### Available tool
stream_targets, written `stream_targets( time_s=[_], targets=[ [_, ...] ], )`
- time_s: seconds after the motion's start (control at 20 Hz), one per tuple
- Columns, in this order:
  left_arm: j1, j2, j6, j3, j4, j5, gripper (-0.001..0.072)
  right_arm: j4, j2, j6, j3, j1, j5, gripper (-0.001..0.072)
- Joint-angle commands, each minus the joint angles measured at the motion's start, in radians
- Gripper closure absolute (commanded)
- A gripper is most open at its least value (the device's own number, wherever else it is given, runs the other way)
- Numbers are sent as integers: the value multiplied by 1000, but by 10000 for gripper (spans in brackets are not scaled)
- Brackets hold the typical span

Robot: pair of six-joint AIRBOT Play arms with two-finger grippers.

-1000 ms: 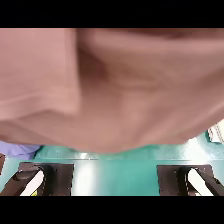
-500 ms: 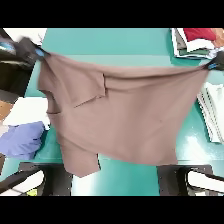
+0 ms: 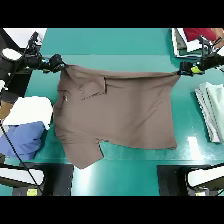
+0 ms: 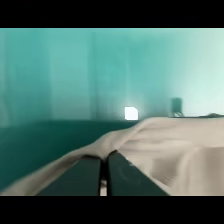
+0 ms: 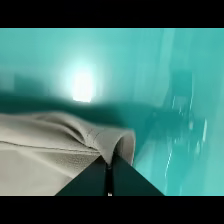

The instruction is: Fold the shirts.

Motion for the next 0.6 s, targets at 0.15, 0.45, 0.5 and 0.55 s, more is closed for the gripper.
stream_targets(
  time_s=[0.15,0.45,0.5,0.55],
  targets=[
    [1,-29,104,150,177,-135,683,-13,-11,8,34,37,87,697],
    [1,-31,36,145,512,-359,682,-35,114,14,-238,128,21,697],
    [1,-31,11,137,542,-365,682,-35,133,23,-289,135,-3,697],
    [1,-31,6,121,550,-369,682,-35,150,39,-332,140,-23,697]
  ],
)
